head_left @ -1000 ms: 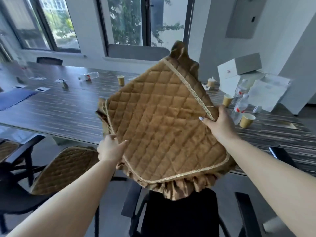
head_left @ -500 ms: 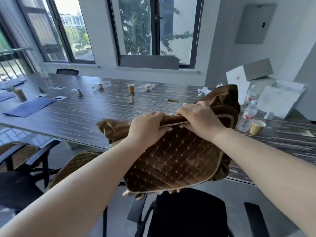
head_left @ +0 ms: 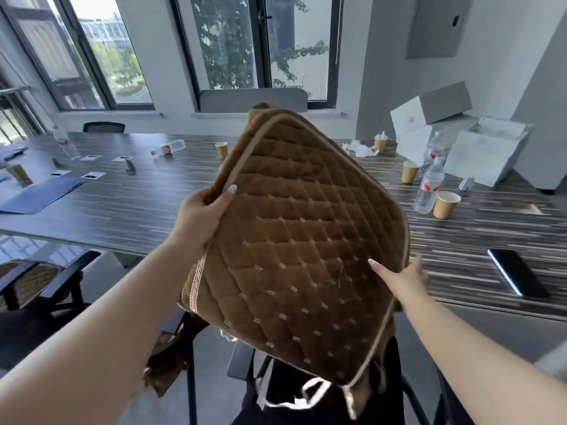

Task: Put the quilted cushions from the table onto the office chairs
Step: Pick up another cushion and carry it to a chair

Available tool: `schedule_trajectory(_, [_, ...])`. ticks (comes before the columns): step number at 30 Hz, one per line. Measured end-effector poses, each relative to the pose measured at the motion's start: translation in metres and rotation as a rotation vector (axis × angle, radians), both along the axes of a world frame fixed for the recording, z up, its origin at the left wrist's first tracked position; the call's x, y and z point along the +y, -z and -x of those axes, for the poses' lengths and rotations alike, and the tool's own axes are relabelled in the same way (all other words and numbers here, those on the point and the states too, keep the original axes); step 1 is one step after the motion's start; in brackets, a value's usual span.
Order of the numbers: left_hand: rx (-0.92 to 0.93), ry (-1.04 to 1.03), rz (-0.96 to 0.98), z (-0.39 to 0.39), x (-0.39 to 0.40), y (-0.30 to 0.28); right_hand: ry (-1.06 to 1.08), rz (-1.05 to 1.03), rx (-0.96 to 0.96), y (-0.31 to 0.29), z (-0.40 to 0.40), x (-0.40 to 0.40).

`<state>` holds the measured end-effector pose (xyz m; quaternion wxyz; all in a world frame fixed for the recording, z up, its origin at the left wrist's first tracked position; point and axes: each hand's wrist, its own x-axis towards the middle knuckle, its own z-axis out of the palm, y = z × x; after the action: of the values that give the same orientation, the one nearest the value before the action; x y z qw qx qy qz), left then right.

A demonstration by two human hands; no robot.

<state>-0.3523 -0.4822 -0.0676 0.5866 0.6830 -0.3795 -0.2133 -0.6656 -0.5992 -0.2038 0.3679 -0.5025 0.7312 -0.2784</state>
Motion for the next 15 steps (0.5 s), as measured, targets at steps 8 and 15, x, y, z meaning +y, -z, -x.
schedule_trajectory(8, [0.269,-0.094,-0.057,-0.01,0.016,0.048,0.143,-0.015,-0.258,0.016,0.02,0.004])
schedule_trajectory(15, [0.224,-0.149,-0.359,0.004,0.046,0.139,0.131,-0.01,-0.168,0.038,0.053,0.036])
